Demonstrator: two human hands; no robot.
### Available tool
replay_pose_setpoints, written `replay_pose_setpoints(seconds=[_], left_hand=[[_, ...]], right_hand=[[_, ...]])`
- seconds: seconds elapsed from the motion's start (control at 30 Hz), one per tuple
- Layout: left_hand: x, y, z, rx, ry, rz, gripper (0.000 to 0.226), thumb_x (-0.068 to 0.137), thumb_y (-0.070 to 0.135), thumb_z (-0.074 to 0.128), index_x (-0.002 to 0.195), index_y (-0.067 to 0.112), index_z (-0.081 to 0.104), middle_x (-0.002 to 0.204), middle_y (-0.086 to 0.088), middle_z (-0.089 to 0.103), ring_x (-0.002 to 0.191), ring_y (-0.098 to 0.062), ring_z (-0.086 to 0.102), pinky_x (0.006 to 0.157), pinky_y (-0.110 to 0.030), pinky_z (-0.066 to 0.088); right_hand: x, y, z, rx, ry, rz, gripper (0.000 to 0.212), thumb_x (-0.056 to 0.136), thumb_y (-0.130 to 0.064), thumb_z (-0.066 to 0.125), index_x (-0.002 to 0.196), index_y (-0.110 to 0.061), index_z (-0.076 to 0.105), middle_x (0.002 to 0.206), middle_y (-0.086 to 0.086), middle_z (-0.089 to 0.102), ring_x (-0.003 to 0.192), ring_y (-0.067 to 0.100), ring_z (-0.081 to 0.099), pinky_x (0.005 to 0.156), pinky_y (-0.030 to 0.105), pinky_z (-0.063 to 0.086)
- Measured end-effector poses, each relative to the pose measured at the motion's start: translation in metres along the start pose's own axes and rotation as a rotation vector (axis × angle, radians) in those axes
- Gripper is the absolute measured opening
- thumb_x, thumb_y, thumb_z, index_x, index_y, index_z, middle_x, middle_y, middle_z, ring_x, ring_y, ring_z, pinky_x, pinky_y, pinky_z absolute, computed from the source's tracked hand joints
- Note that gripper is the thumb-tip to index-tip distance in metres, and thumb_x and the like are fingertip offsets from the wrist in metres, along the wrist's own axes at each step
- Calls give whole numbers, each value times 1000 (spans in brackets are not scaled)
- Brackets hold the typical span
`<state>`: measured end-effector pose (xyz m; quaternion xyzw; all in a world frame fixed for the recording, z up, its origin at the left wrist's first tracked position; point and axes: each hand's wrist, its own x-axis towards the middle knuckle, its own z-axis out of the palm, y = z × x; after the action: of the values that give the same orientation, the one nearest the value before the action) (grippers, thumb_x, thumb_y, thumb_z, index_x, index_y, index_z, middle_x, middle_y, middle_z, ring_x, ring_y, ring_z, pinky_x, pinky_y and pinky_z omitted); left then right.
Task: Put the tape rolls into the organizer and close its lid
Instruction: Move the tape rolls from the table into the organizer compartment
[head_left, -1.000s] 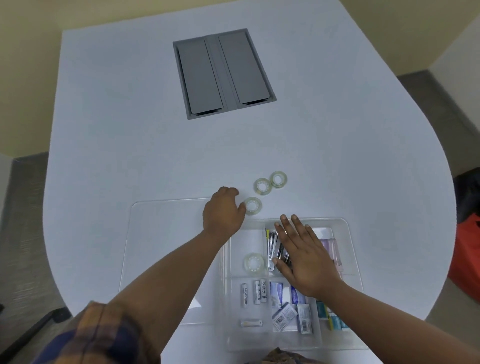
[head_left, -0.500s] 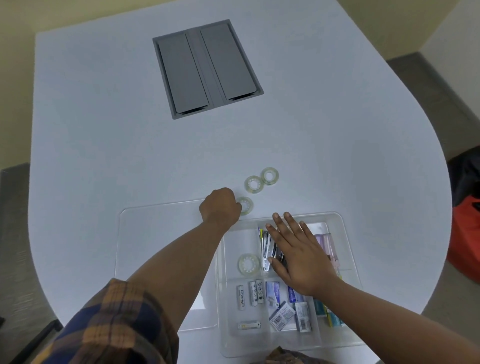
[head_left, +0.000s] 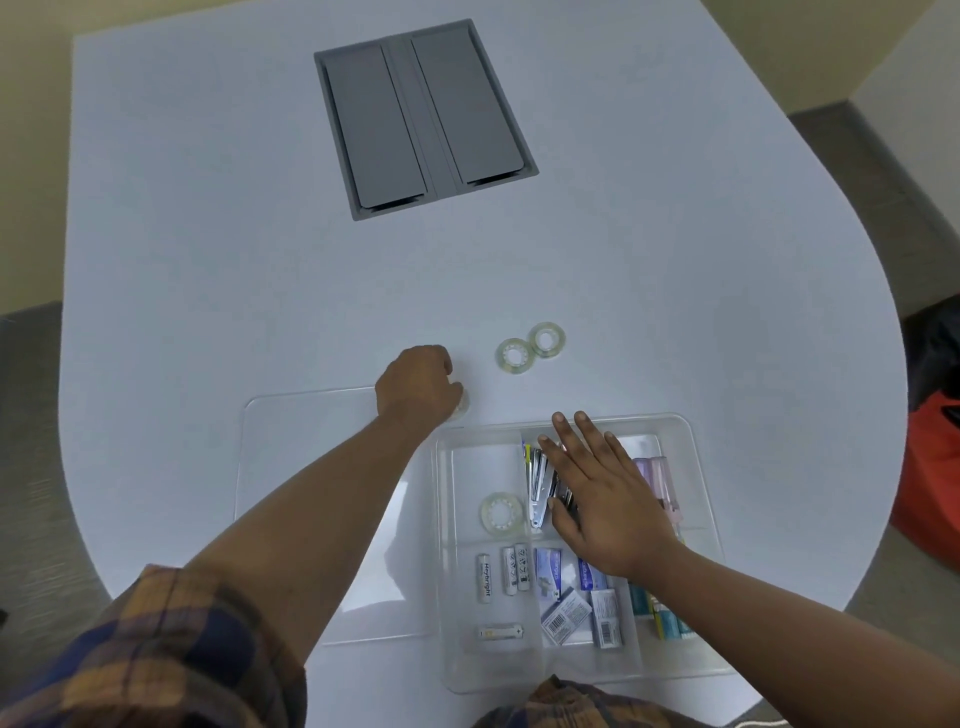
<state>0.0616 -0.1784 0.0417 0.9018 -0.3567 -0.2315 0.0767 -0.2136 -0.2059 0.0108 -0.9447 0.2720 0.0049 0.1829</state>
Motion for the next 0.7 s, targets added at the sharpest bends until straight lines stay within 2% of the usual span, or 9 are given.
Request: replay_pose_setpoints(seconds=[0.13,0.33,0.5,0.7], left_hand=[[3,-8,11,-11,-110,-99,52,66,46,79,106,17,62,108,-3,63,99,-26,61,70,-30,42],[8,-5,15,-7,-102,-52,51,65,49,76,103,18,62,108,-4,63,102,-26,61,72,-31,46],[4,-1,18,40,-107,-18,79,54,66,76,113,18,57,114,-2,58,104,-24,59,70,-32,43],[1,5,17,71,-152,-22,84,45,71,79,106,18,56,102,1,58,96,-22,60,67,-32,45]], right_hand=[[0,0,0,-3,1,0,69,91,-38,48,153,-23,23,165,-1,8,151,19,0,119,49,22],[0,1,1,5,5,5,68,91,-37,49,153,-23,24,165,-1,8,151,18,0,120,48,22],[0,0,1,3,10,3,68,90,-37,49,152,-22,26,165,-1,8,151,18,0,120,47,21],[-1,0,0,16,12,9,67,89,-35,51,151,-22,28,165,-1,9,151,18,0,119,48,23]])
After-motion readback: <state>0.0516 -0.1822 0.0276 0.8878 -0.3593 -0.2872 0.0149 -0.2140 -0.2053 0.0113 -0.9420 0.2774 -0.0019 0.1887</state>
